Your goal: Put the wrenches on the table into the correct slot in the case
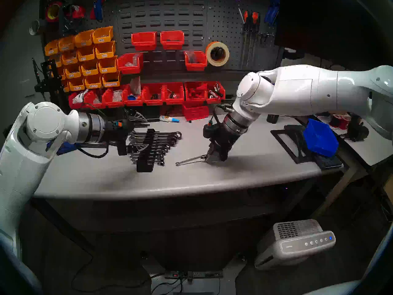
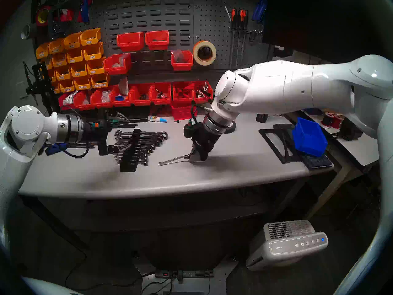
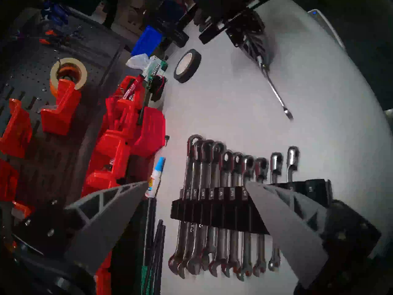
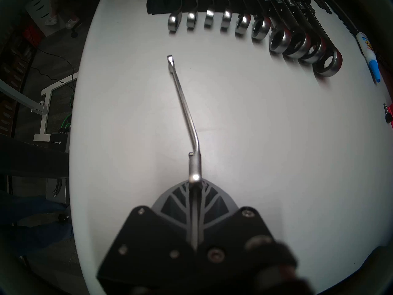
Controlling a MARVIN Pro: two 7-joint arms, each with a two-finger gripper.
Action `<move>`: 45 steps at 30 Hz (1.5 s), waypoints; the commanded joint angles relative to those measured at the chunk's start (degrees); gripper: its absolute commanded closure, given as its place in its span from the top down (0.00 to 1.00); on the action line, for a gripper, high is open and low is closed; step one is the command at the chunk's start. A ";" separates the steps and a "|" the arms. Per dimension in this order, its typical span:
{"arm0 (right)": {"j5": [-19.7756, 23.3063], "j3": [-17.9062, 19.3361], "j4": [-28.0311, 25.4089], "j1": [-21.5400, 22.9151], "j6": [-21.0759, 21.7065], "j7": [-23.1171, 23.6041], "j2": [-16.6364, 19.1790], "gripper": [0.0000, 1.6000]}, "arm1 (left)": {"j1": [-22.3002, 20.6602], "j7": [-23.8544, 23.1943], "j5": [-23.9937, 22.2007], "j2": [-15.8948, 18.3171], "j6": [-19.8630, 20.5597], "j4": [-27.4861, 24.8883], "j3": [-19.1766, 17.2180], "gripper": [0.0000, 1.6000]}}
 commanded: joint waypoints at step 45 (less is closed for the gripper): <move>-2.16 -0.53 -3.48 0.16 -0.78 -1.94 -0.39 0.00 | -20.90 -7.88 6.40 -13.74 24.22 4.62 24.07 0.75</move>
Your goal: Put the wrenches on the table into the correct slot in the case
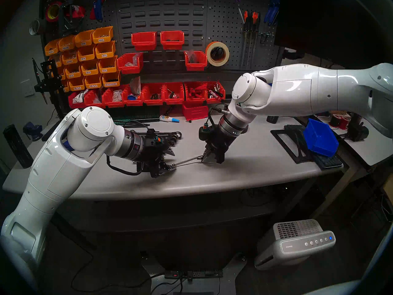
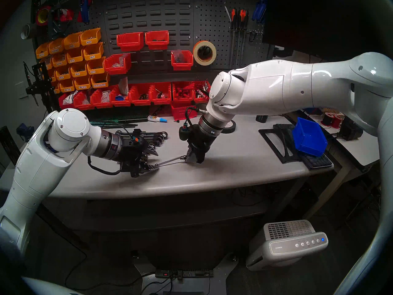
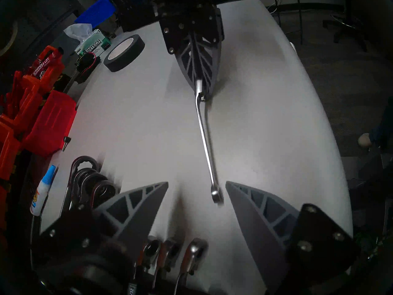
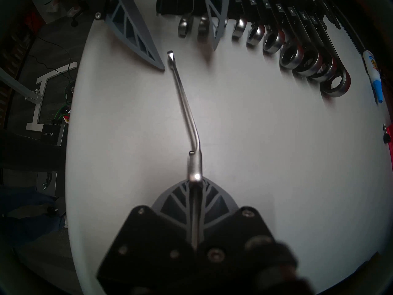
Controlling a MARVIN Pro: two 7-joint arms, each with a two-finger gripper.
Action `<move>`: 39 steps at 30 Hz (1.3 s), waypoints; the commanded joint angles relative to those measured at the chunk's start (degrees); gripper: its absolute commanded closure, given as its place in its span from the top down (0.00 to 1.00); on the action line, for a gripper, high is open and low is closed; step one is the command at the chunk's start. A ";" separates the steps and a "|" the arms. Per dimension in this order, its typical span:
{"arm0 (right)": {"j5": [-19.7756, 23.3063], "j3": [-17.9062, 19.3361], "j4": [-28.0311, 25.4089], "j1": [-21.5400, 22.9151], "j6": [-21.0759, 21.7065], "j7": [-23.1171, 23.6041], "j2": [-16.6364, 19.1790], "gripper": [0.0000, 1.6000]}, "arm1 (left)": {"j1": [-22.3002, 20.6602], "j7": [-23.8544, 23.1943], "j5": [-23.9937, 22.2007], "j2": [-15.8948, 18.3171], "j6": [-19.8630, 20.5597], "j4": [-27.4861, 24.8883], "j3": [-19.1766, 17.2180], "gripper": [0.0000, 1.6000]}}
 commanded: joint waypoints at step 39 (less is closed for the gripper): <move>-0.01 -0.39 2.29 -1.36 -1.17 2.06 -2.17 0.00 | -9.11 -6.12 3.07 2.66 3.47 -1.55 4.30 0.00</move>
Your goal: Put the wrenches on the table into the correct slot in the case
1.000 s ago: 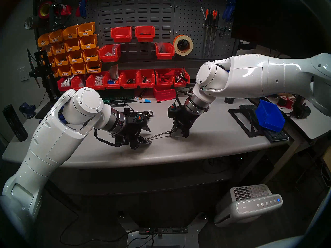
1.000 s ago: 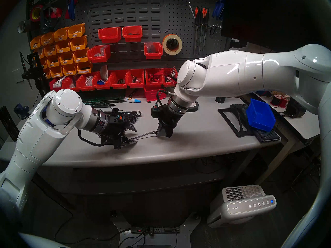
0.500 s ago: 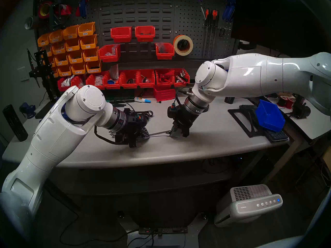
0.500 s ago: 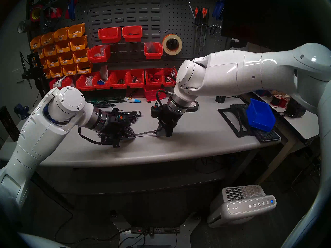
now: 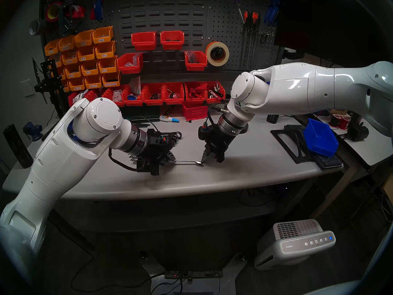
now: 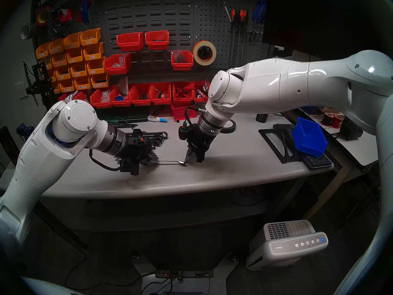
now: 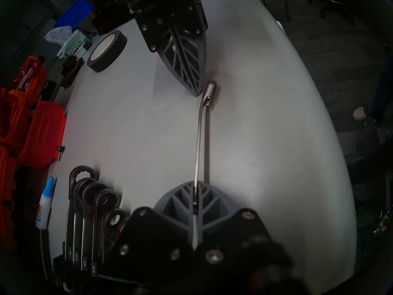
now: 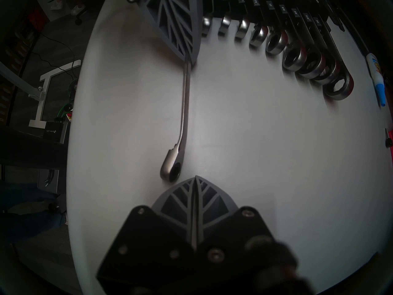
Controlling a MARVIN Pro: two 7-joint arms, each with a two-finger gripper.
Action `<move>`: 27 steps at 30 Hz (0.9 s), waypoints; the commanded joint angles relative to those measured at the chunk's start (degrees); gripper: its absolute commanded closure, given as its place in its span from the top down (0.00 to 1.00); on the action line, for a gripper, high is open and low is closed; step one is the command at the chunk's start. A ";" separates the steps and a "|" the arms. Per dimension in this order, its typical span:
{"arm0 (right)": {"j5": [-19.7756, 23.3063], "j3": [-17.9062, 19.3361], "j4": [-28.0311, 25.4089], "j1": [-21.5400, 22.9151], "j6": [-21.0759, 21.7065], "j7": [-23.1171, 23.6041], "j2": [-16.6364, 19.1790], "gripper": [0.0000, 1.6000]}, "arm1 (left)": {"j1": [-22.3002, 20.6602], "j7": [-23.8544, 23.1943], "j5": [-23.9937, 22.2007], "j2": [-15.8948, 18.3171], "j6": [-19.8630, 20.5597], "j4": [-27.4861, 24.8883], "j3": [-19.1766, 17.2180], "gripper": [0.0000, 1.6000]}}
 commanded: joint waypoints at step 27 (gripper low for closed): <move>0.53 -0.60 4.61 -2.75 -1.96 1.98 -2.47 0.00 | -3.44 3.72 -16.66 19.51 10.48 -9.05 0.44 0.00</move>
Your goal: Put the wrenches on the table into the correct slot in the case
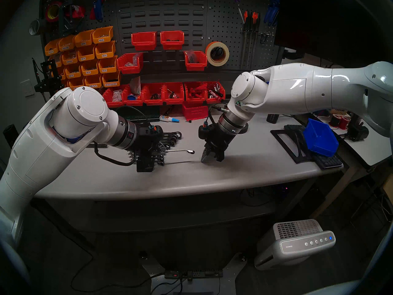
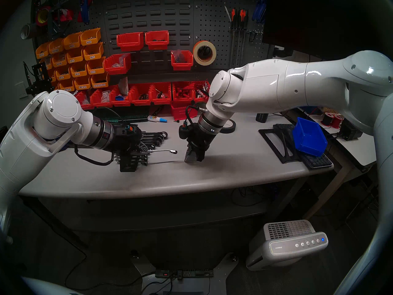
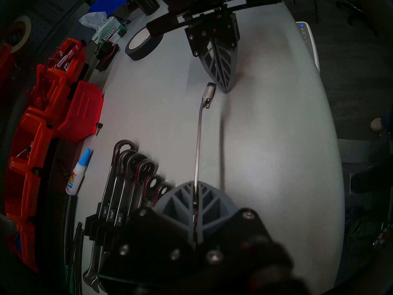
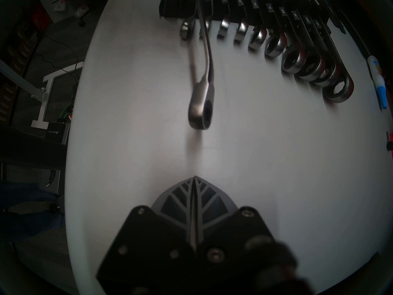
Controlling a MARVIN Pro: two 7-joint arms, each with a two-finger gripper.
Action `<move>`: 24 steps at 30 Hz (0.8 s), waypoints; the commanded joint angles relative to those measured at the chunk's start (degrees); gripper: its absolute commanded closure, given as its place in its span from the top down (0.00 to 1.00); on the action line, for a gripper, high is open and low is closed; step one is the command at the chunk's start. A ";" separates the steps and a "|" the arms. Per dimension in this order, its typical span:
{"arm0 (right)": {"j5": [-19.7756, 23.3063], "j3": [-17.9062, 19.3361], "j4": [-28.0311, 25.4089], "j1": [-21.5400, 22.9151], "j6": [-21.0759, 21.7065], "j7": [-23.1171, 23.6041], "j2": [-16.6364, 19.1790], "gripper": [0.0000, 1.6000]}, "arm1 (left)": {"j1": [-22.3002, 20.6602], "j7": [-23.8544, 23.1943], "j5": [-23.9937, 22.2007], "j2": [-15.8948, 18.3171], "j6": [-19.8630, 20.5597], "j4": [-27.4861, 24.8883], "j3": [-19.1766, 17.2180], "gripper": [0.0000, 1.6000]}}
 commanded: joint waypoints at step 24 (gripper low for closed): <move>0.47 -0.63 2.69 -1.81 0.23 1.01 -2.60 0.00 | 2.81 -4.05 -12.10 17.58 -7.08 3.94 -4.89 0.00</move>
